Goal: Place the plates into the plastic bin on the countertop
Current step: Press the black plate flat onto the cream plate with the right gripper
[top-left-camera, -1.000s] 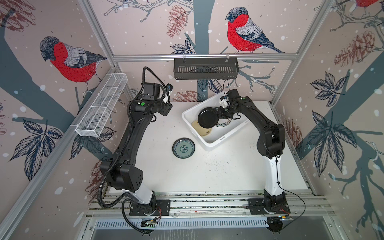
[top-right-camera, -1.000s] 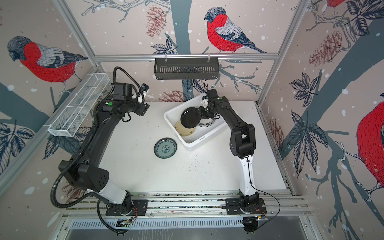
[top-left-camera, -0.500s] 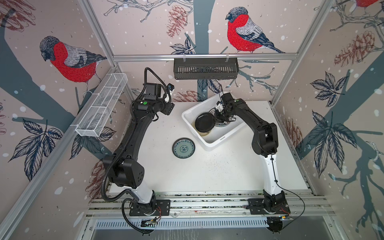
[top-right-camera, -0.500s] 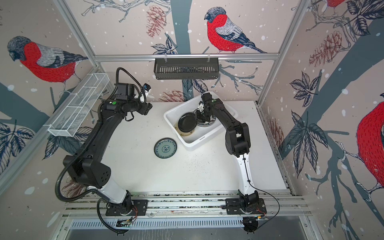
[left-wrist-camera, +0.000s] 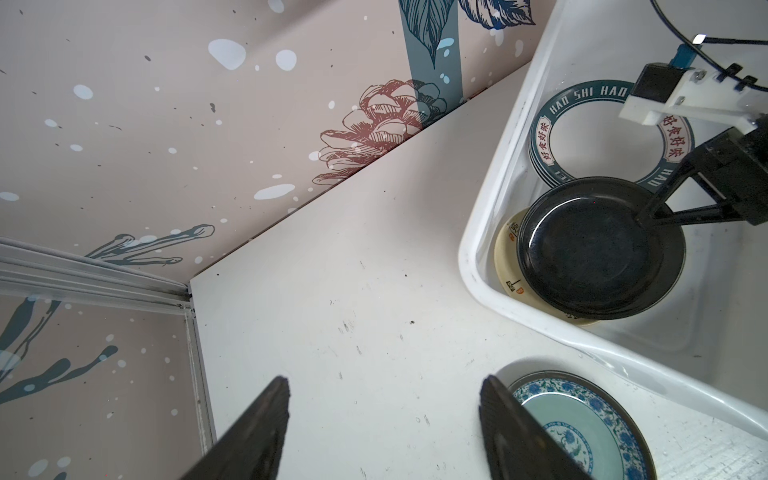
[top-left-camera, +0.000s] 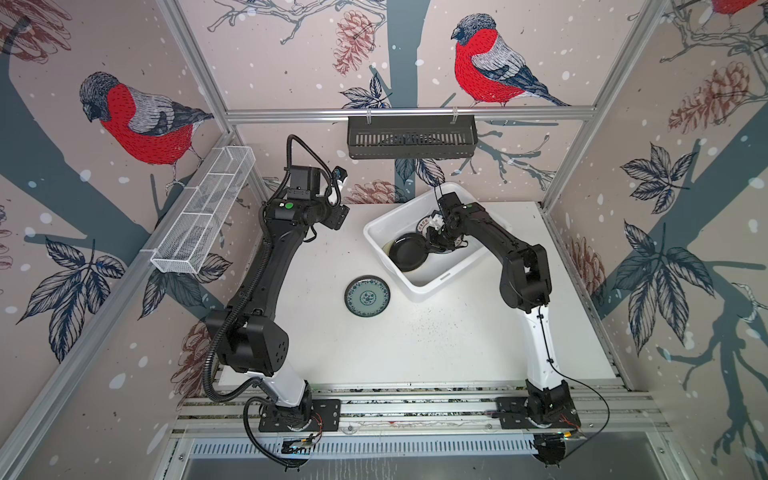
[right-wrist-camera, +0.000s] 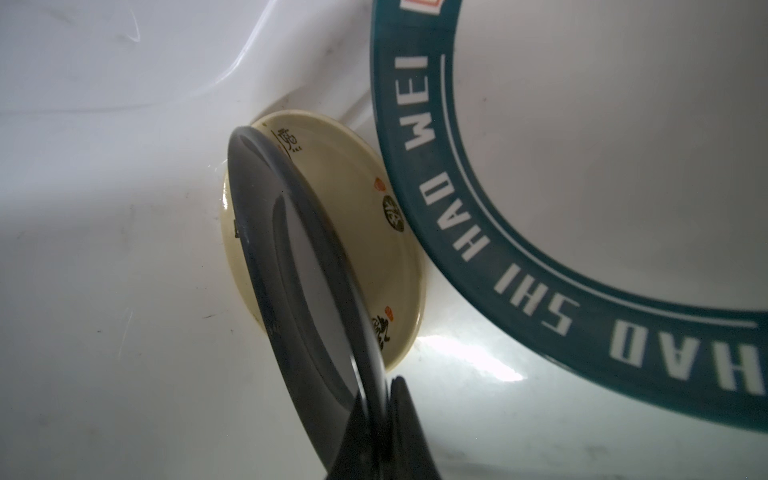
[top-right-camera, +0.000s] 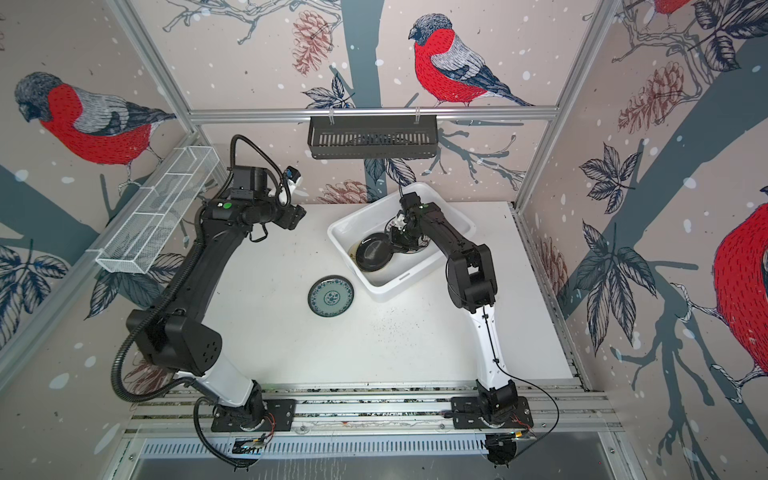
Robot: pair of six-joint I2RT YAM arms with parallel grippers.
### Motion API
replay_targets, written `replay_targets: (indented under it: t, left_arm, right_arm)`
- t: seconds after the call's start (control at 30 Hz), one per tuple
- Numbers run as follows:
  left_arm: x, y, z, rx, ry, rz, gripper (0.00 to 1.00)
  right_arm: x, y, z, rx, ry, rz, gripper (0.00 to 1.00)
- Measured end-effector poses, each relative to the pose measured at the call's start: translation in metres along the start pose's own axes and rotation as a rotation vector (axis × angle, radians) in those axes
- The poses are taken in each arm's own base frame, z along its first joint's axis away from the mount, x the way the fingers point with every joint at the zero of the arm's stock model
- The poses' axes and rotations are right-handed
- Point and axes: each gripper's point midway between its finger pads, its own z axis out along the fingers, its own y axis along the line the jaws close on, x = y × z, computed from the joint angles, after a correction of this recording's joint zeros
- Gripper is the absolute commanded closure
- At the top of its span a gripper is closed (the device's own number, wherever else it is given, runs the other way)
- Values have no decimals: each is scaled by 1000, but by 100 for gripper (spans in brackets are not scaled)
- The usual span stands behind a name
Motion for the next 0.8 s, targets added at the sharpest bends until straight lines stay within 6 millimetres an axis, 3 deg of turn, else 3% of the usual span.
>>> replay_targets:
  t: [0.8]
  left_arm:
    - [-1,2,4,8,0,-18,28]
  right_arm:
    - [0,-6,18,-38,29,39,85]
